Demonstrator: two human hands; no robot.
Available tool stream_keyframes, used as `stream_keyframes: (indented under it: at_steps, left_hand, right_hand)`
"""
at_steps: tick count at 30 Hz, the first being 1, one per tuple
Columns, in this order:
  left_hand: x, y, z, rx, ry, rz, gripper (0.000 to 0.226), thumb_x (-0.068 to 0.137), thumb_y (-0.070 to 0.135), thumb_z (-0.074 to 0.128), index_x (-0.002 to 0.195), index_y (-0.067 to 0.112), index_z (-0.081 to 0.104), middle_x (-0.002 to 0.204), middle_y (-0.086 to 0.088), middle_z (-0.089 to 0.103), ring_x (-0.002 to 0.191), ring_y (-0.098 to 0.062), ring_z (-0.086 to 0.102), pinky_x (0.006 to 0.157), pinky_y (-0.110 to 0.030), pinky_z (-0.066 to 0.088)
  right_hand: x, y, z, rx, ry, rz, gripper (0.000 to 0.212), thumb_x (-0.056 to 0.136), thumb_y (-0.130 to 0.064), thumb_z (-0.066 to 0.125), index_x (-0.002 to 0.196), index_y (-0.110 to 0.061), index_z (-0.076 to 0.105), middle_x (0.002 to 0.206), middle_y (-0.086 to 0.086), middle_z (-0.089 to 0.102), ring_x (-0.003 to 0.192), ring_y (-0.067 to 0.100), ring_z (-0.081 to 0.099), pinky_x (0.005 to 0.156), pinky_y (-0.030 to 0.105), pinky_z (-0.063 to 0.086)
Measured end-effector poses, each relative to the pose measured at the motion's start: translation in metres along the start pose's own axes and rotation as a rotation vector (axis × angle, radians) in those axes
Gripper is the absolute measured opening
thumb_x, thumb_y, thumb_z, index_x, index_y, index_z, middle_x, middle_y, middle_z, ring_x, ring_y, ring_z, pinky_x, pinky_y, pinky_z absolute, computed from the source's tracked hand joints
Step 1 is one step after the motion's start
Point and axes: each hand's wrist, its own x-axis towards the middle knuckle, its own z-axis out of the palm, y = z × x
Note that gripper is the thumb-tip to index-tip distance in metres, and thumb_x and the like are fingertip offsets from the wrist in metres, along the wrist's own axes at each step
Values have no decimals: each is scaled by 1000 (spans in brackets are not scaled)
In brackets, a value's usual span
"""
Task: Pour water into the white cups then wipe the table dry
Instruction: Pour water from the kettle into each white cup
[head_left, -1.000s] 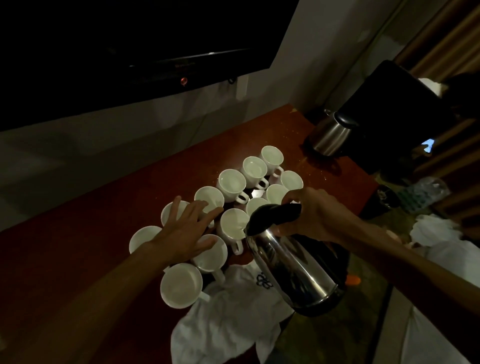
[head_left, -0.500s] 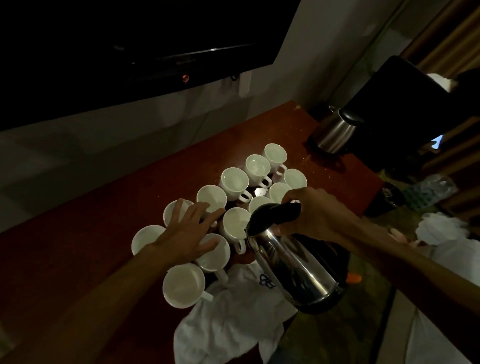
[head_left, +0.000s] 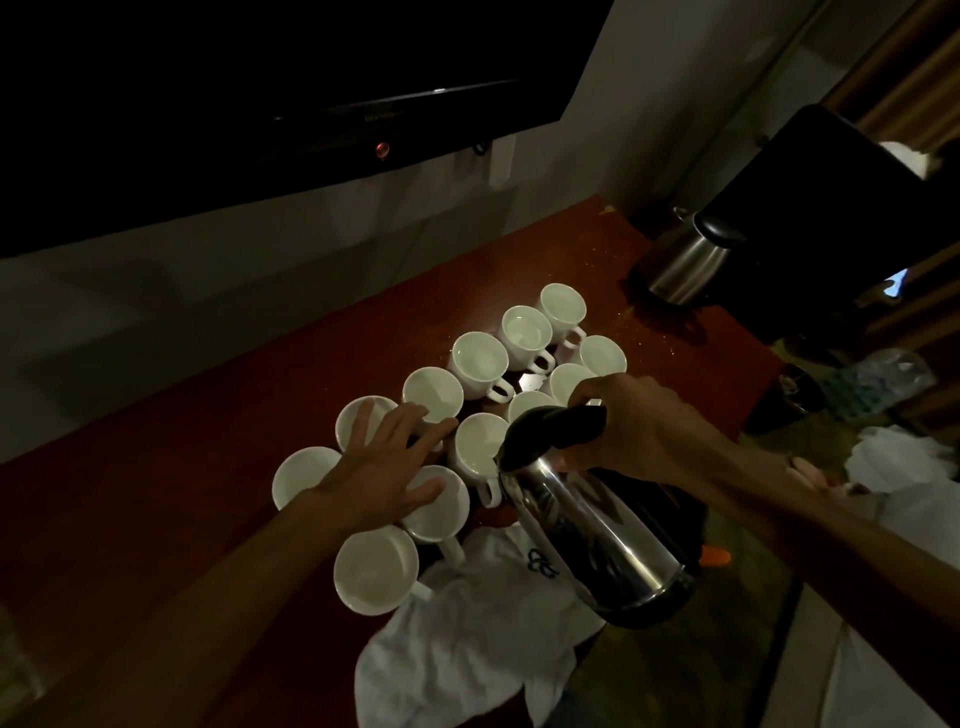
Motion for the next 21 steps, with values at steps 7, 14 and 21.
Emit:
stream_keyframes:
  at_steps: [7, 14, 21]
  left_hand:
    - [-2, 4, -4, 29, -39, -20, 78, 97, 64, 39, 158, 36, 0, 166, -1, 3, 153, -23, -1, 119, -60, -6]
    - [-4, 4, -2, 50, -53, -26, 78, 97, 65, 37, 158, 37, -2, 166, 0, 0, 153, -22, -4, 118, -60, -8]
    - [-4, 3, 1, 5, -26, -15, 77, 98, 62, 41, 158, 36, 1, 166, -1, 3, 153, -21, -5, 116, -61, -11]
  right_hand:
    - [-1, 2, 2, 9, 9, -1, 57, 66, -55, 85, 110, -26, 62, 87, -17, 61, 73, 0, 61, 58, 17, 50]
    - [-2, 4, 4, 18, 27, -3, 51, 66, -54, 86, 103, -28, 63, 83, -18, 62, 69, -1, 60, 54, 15, 47]
    - [-6, 3, 3, 34, 35, 1, 51, 67, -50, 87, 106, -26, 63, 86, -15, 64, 72, 2, 62, 55, 17, 48]
